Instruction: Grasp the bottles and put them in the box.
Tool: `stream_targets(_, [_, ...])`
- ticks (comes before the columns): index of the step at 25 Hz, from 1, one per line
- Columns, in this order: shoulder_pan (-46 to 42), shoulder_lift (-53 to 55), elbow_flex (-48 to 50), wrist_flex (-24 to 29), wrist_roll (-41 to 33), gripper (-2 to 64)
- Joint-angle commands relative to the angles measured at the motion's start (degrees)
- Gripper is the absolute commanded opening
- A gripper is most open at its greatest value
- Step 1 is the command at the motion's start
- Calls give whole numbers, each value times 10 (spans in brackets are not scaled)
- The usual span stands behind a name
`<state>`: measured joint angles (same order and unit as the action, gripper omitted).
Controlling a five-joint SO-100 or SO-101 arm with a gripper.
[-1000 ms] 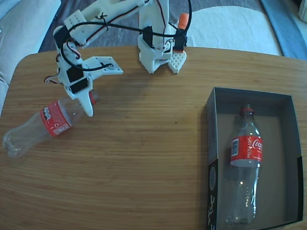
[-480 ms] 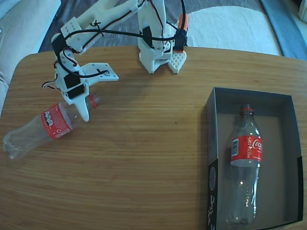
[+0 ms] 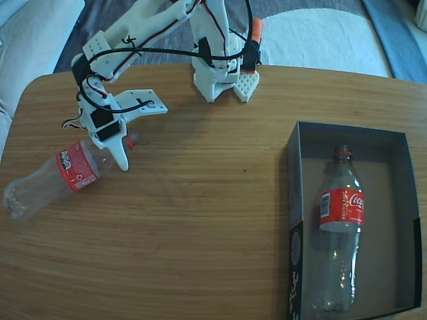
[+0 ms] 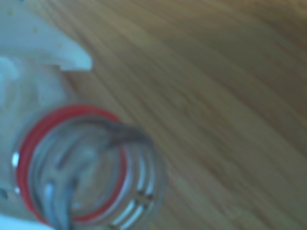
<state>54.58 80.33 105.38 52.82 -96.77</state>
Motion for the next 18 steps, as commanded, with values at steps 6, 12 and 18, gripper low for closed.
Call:
stream_targets(6, [0, 8, -6, -3, 4, 225])
stream_targets(12, [-1, 11, -6, -3, 4, 98])
stream_targets(18, [-2, 15, -14, 0, -2, -4])
